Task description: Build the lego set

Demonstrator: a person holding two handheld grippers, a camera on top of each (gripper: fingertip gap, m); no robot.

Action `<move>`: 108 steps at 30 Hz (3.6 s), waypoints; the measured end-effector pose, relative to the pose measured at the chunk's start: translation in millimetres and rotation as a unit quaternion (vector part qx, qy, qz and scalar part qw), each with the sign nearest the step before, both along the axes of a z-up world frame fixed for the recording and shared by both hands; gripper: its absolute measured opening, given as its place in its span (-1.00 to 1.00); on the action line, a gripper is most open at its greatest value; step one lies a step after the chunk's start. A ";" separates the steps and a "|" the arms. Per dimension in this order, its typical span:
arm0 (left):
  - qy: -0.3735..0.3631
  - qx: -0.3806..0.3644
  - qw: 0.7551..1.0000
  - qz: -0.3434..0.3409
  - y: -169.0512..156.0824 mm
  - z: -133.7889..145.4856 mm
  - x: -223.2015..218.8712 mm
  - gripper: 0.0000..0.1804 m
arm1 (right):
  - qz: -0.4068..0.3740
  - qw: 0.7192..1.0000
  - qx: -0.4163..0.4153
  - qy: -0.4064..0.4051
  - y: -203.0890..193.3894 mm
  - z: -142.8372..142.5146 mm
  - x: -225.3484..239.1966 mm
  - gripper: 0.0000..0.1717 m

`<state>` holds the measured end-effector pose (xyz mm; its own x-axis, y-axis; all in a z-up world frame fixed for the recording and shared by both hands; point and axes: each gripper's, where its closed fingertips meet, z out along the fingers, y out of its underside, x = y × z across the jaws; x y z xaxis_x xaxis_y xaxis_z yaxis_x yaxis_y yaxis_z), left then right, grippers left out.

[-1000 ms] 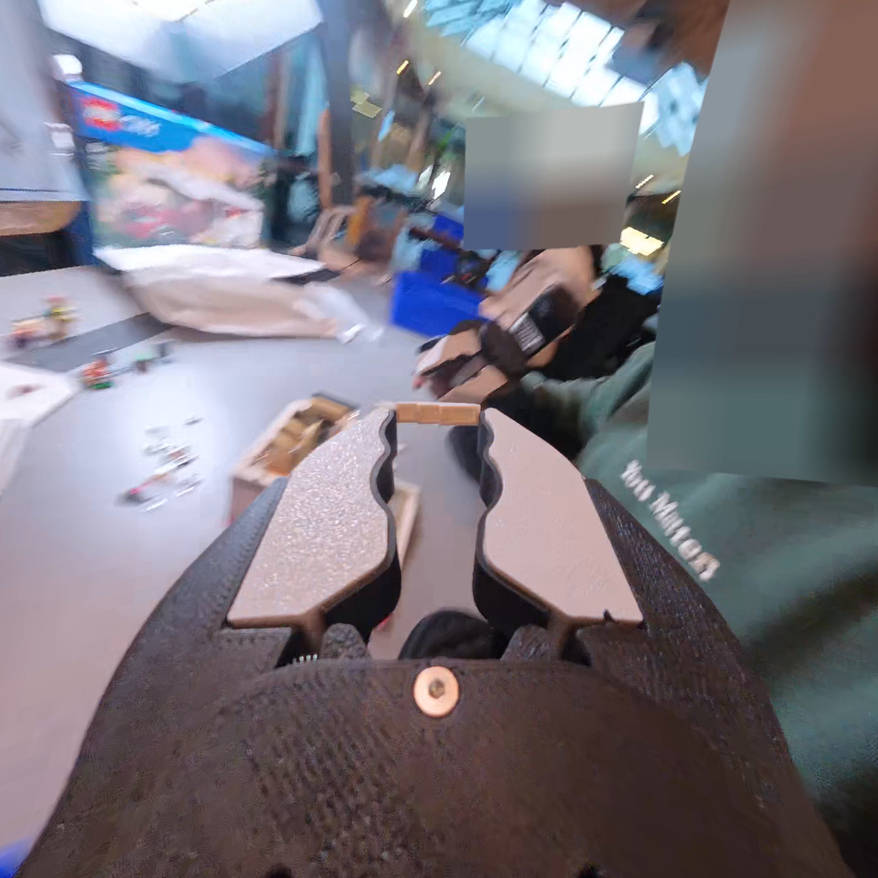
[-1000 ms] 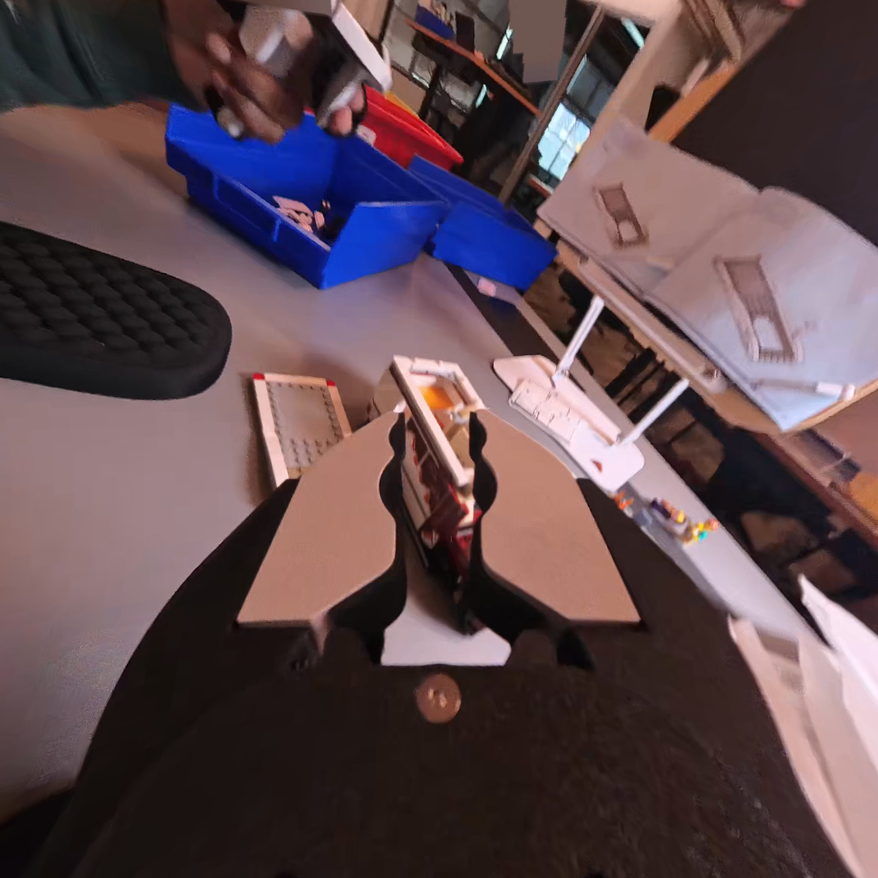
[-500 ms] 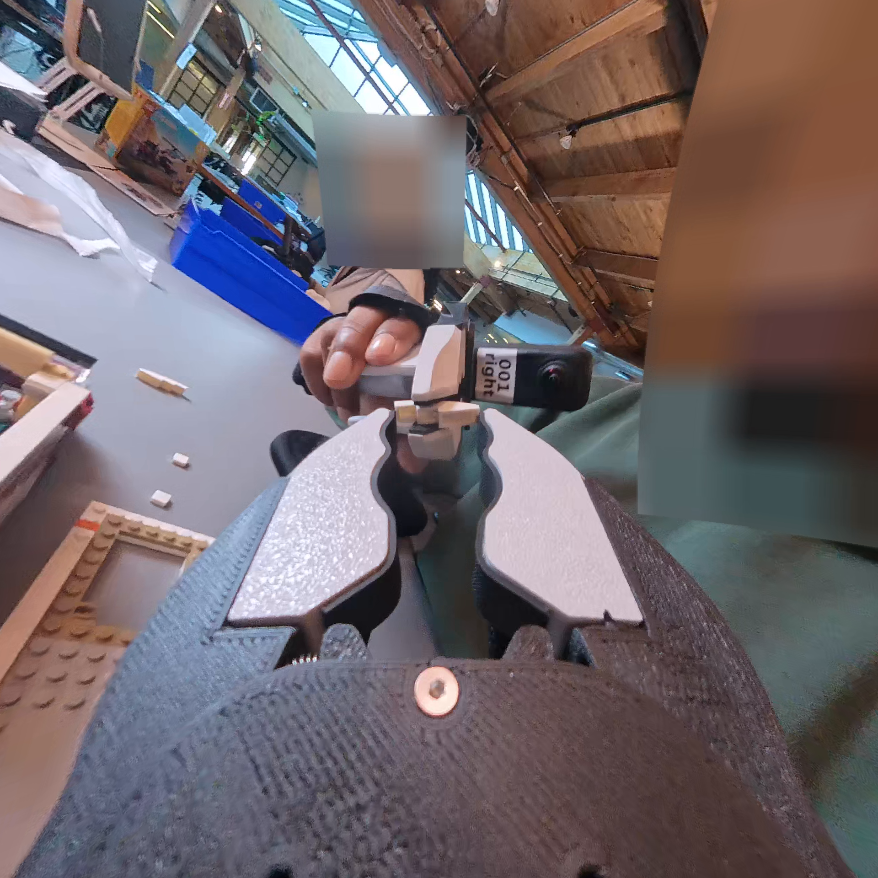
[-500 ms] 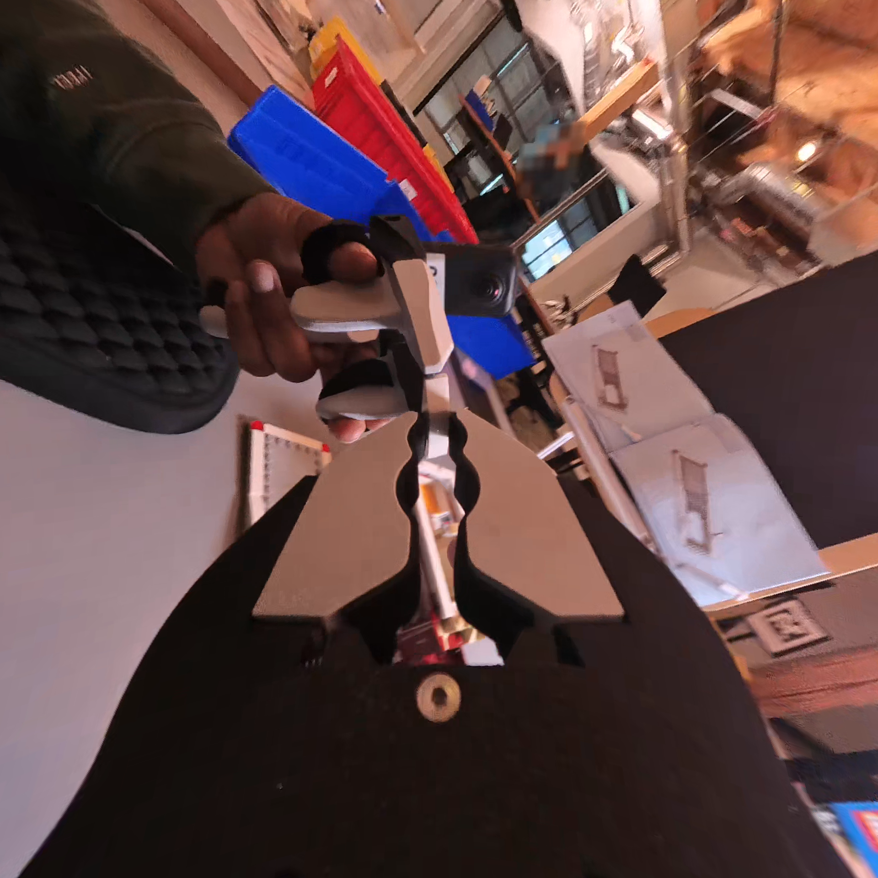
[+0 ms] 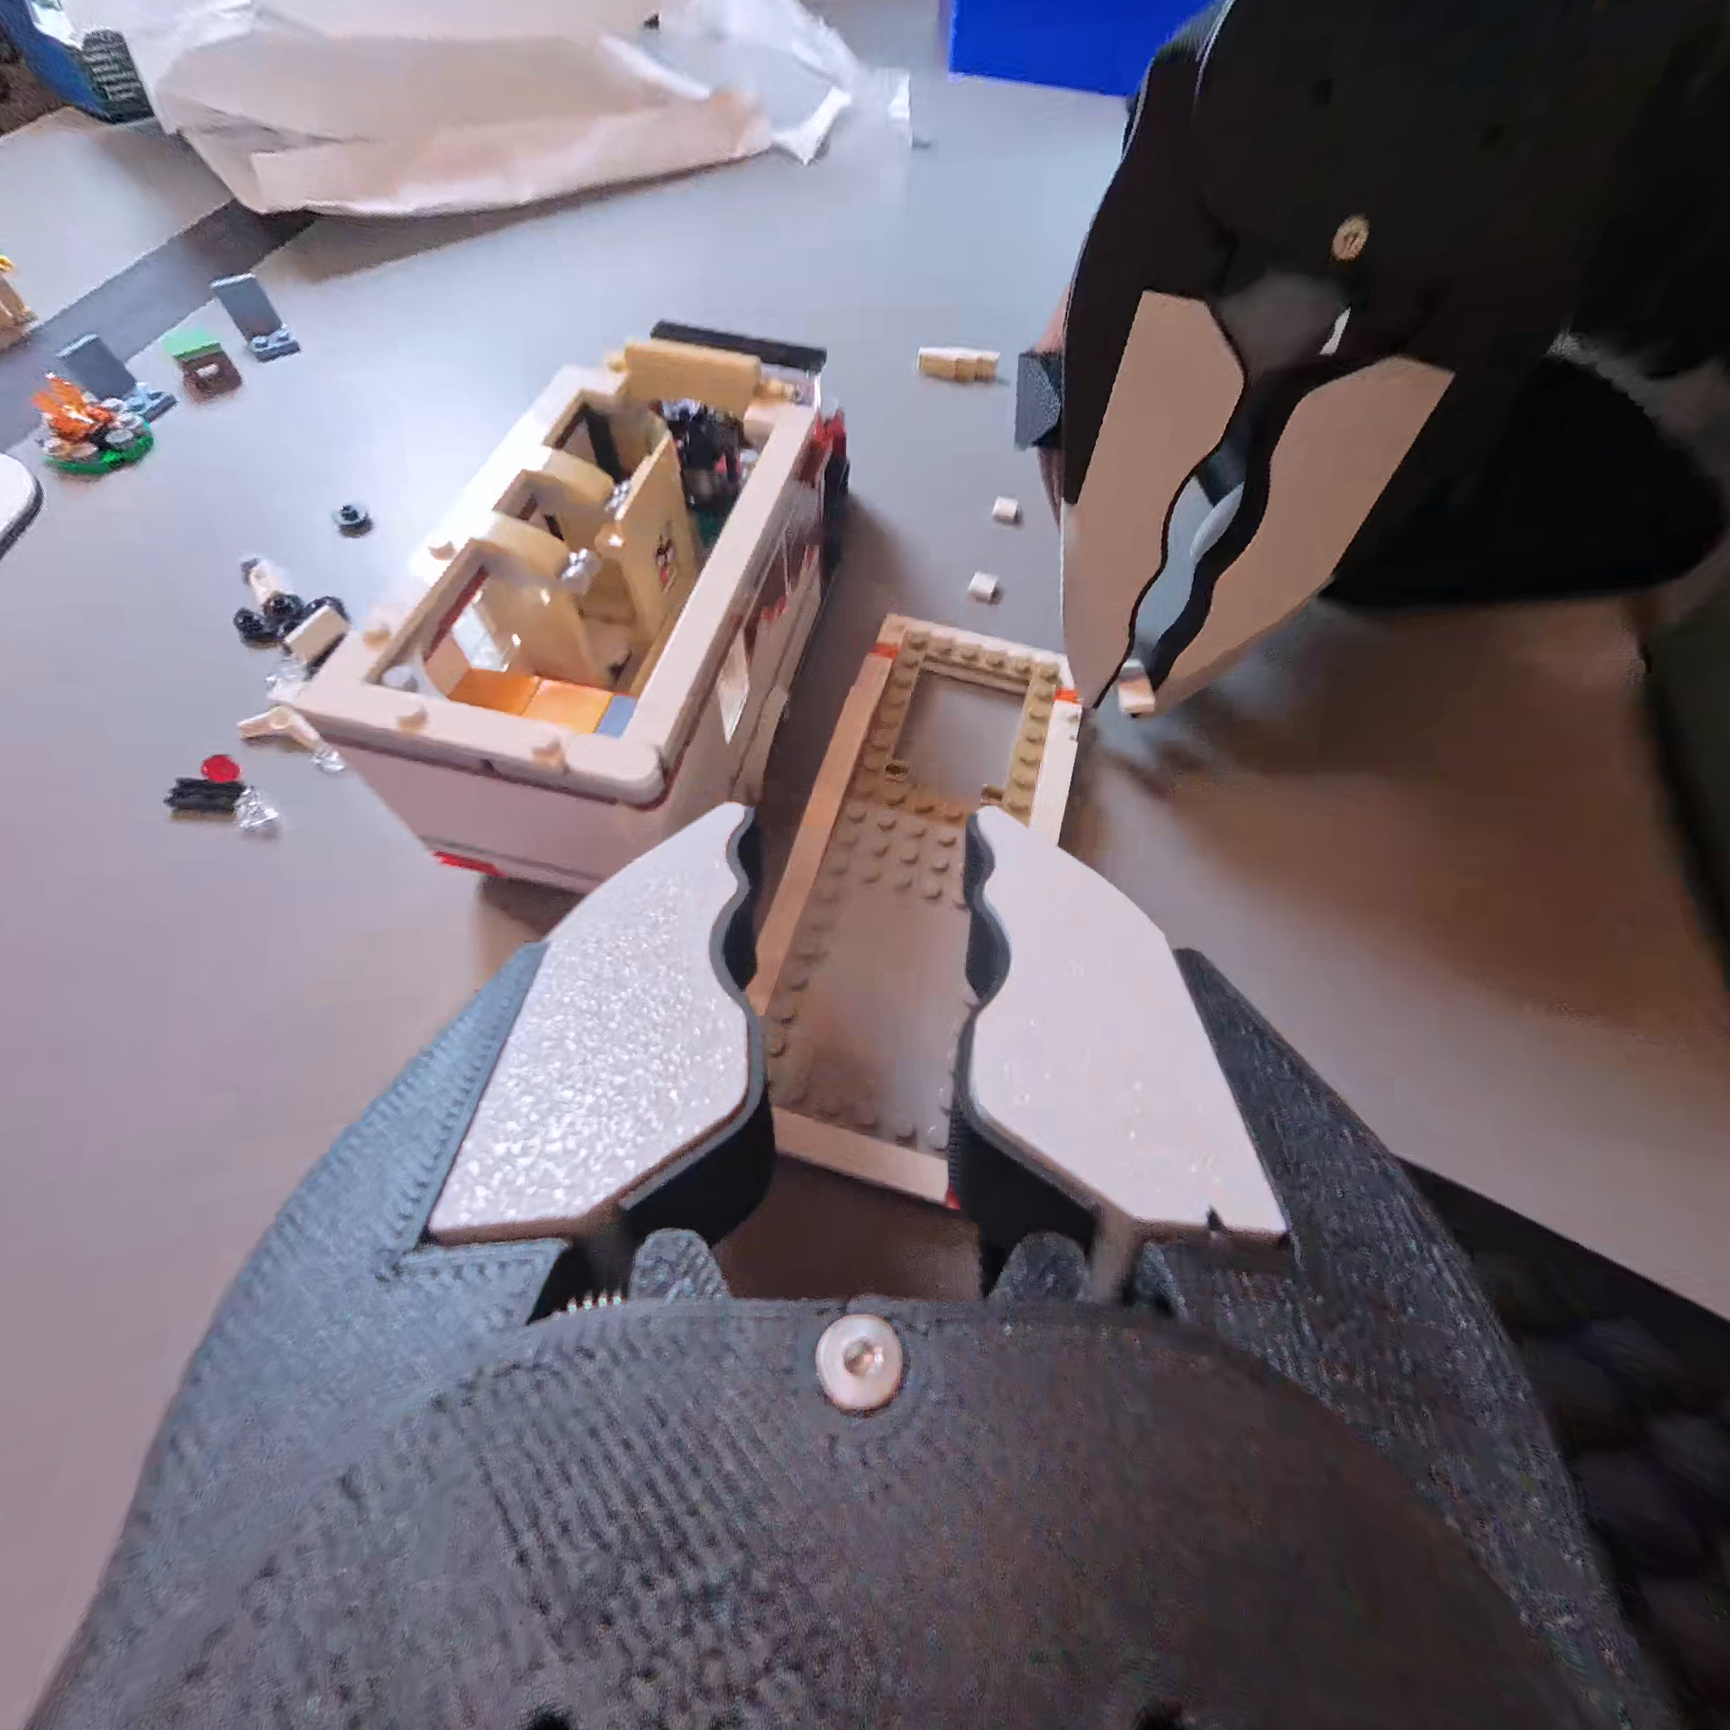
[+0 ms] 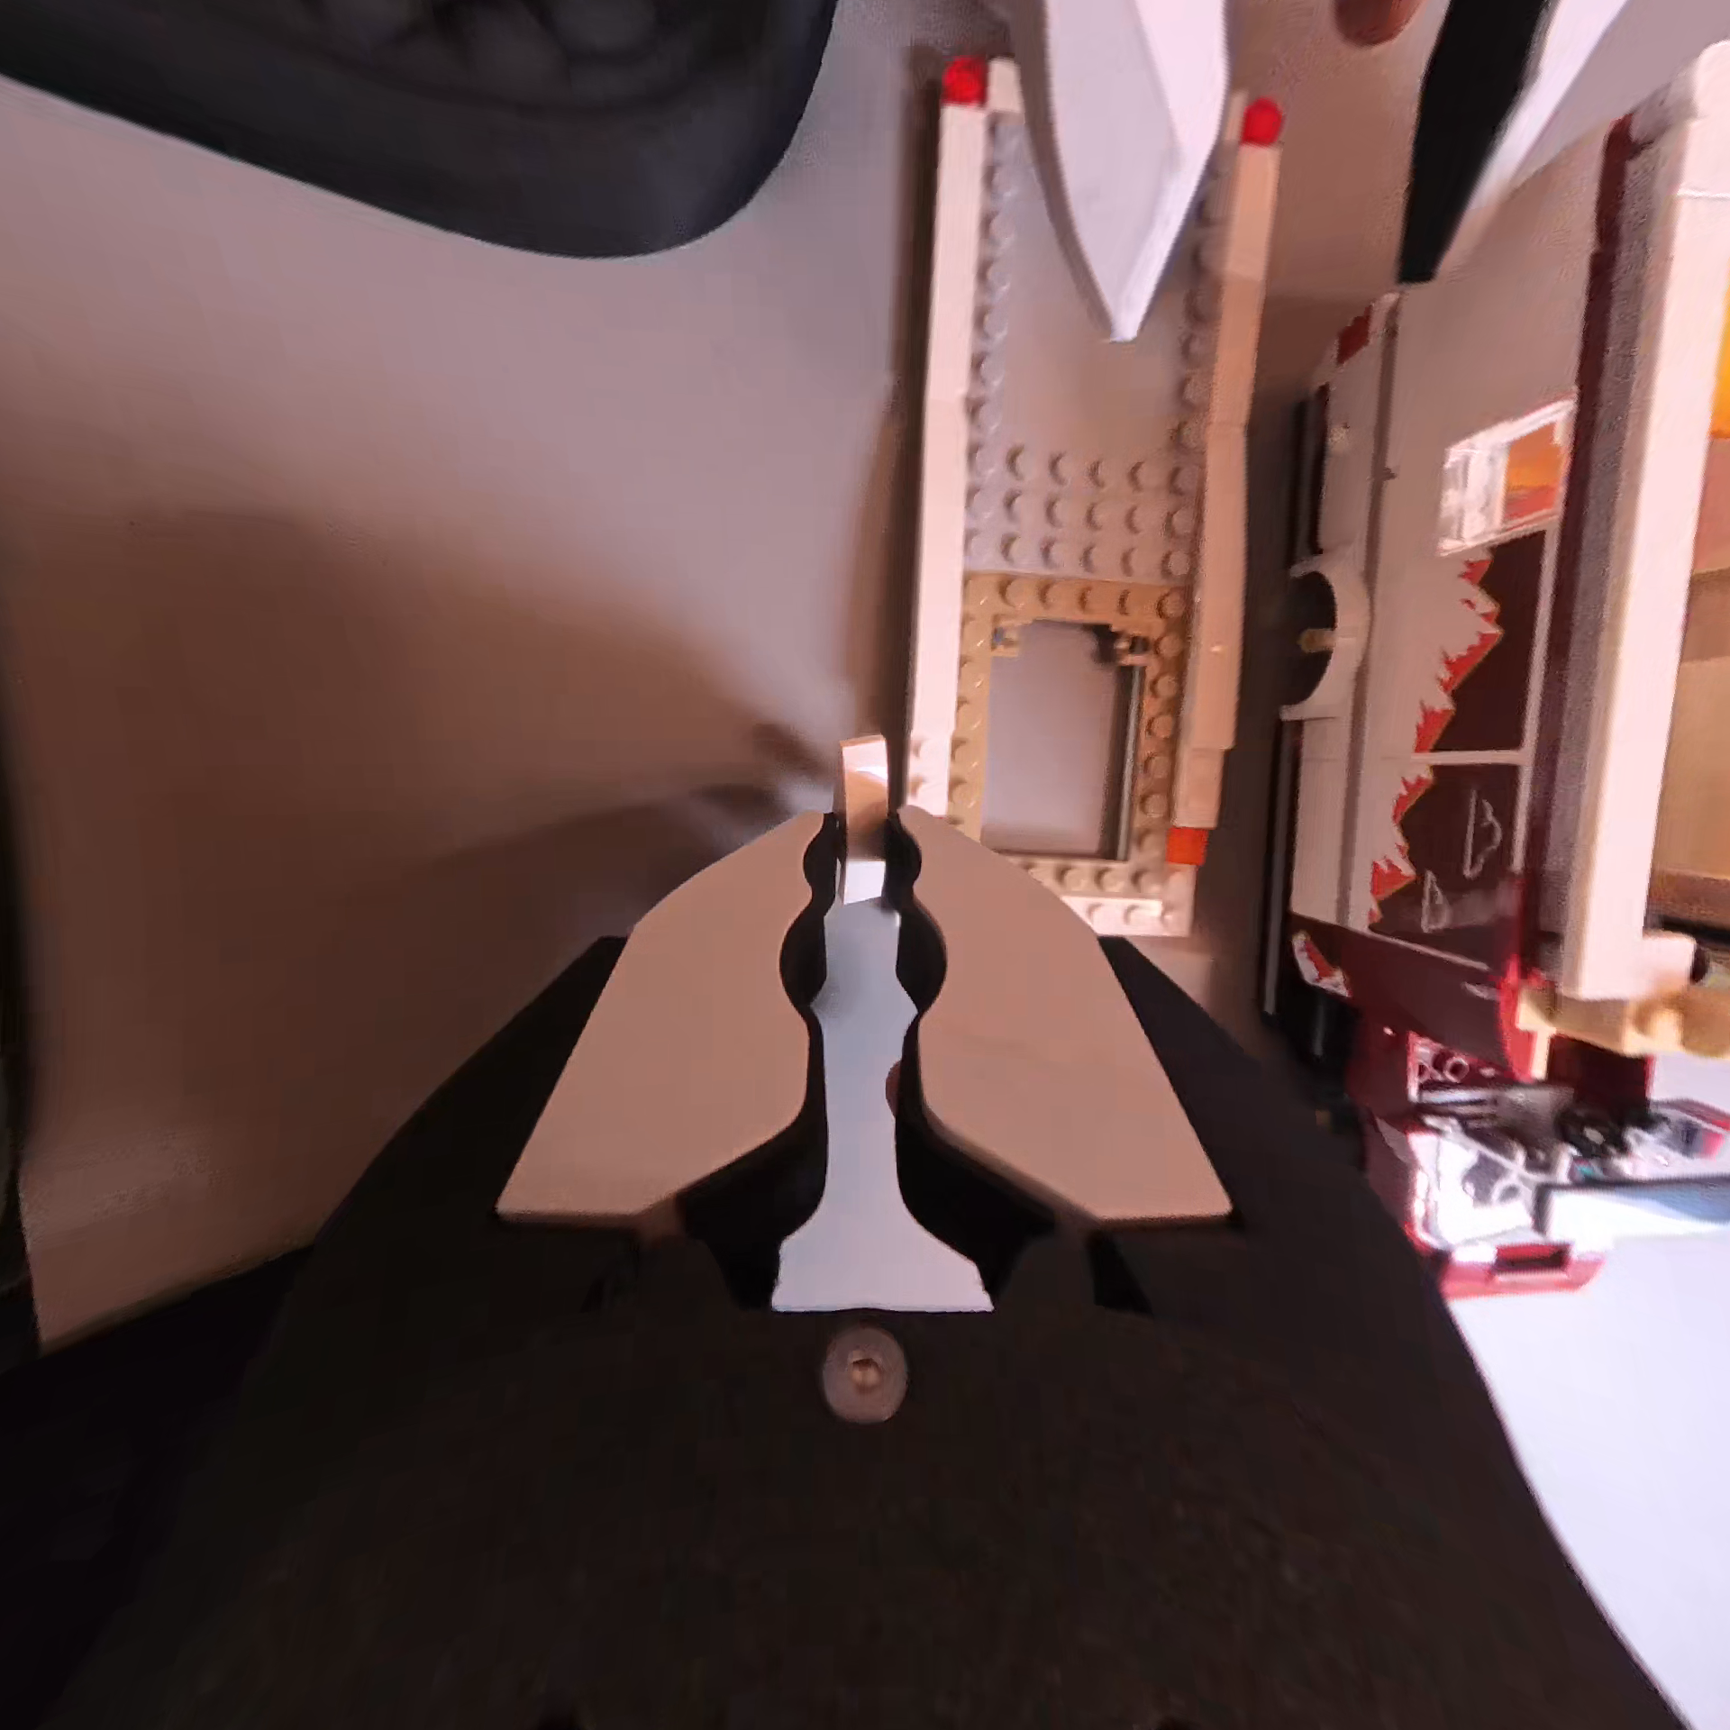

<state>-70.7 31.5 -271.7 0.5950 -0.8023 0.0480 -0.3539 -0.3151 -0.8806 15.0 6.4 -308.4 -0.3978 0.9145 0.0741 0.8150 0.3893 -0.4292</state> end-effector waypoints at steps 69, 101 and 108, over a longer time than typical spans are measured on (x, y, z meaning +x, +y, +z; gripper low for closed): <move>0.131 -0.058 0.989 -0.026 -20.9 -43.5 -30.6 -0.23 | -0.234 0.966 -0.075 0.074 143.4 1.7 130.6 -0.76; 0.095 -0.005 0.995 -0.015 -12.0 -22.8 -30.1 -0.34 | -0.221 0.967 -0.106 0.071 127.3 6.5 127.0 -0.81; 0.093 -0.009 0.996 -0.013 -10.9 -25.2 -31.4 -0.36 | -0.212 0.969 -0.112 0.058 120.5 -1.1 116.8 -0.64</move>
<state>-102.1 20.6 -296.9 0.5736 -0.8178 -0.0466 -0.5186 -0.3185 -0.7935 131.8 126.9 -309.4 0.0165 0.9923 -0.1230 0.8226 -0.0834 -0.5625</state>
